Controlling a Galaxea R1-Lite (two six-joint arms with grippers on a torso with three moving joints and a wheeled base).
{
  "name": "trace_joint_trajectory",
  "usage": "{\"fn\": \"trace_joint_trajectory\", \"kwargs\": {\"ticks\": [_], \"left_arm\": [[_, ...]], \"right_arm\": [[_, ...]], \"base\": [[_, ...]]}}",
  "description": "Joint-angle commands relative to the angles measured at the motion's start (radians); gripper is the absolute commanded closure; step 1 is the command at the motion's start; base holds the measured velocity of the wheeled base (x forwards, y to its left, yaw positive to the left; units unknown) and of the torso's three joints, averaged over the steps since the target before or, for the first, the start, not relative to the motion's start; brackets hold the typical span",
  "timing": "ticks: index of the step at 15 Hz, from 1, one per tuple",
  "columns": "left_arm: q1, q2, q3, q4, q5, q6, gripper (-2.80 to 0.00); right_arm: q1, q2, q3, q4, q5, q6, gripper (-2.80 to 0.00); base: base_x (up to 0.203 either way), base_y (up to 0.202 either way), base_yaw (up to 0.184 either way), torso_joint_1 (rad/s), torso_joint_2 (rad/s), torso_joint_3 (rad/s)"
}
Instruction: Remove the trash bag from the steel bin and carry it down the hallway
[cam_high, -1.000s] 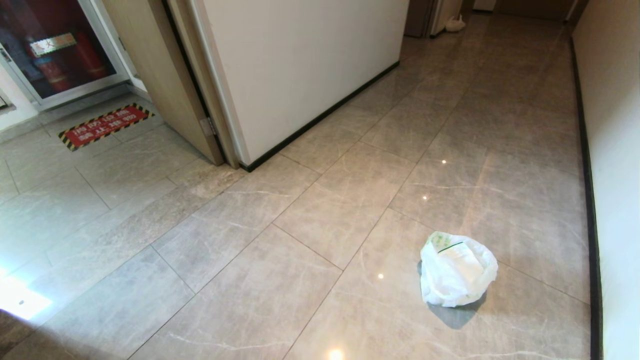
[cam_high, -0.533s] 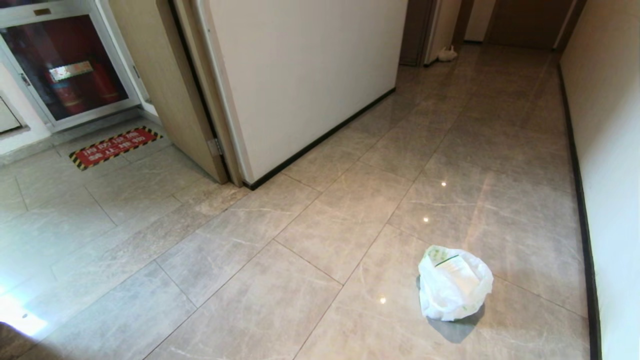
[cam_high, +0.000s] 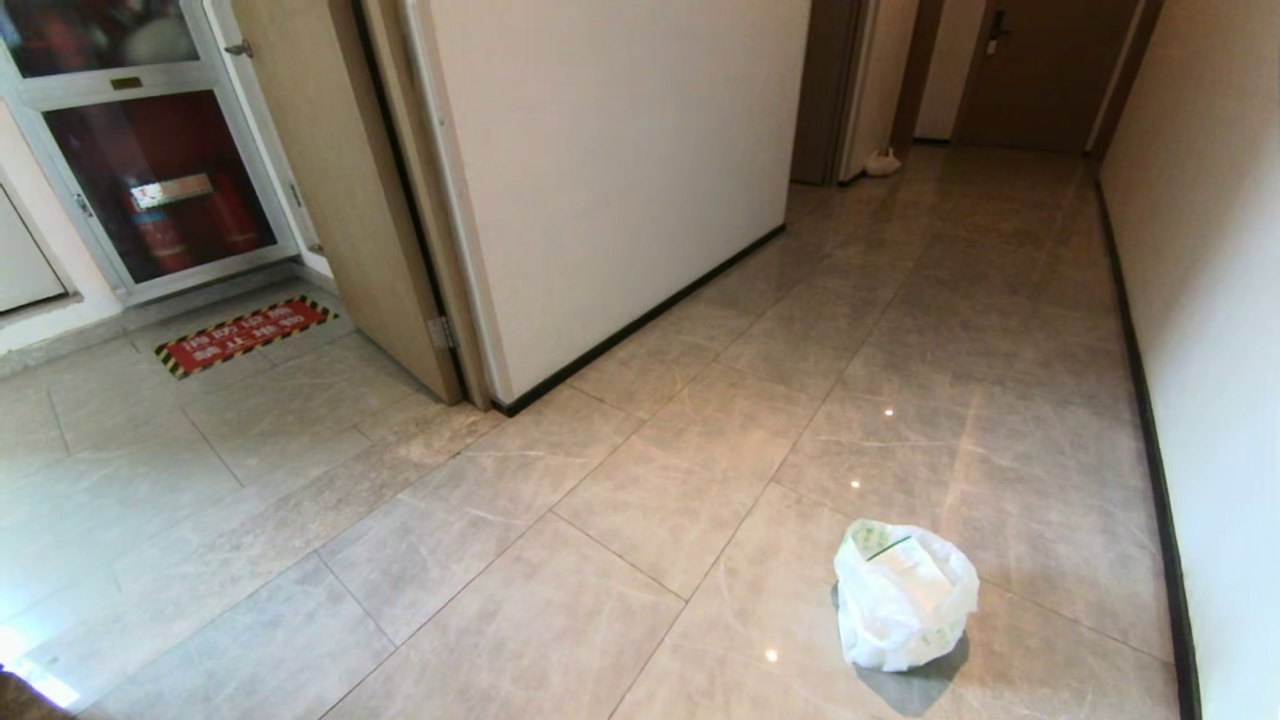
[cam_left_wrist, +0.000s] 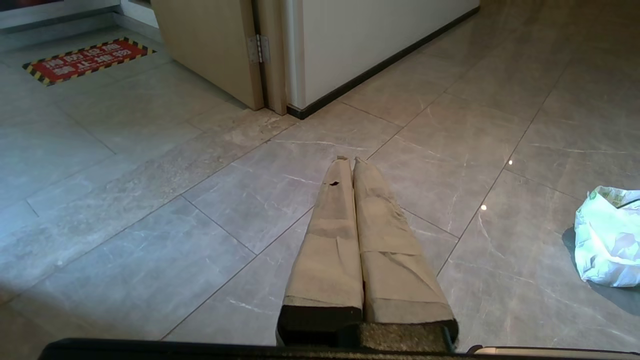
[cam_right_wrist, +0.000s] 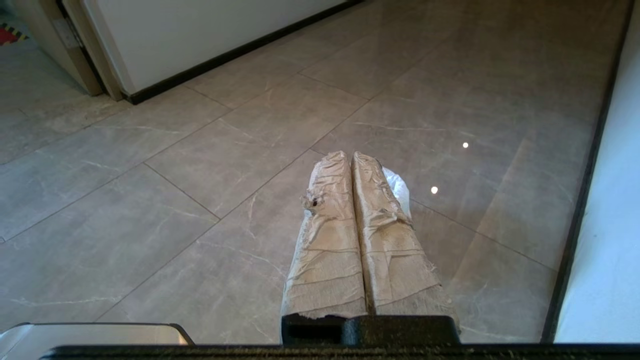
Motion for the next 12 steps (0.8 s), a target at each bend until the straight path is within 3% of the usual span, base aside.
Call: {"fn": "trace_joint_trajectory", "kwargs": {"ticks": [1,12], "left_arm": [[0.0,0.0,0.0,0.0,0.001,0.001,0.0],[0.0,0.0,0.0,0.0,0.001,0.003,0.0]], "right_arm": [[0.0,0.002,0.0,0.0,0.0,0.006,0.0],[0.0,0.002,0.0,-0.003,-0.001,0.018,0.0]], "base": [[0.0,0.0,0.0,0.002,0.0,0.046],[0.0,0.0,0.0,0.0,0.0,0.003]]}}
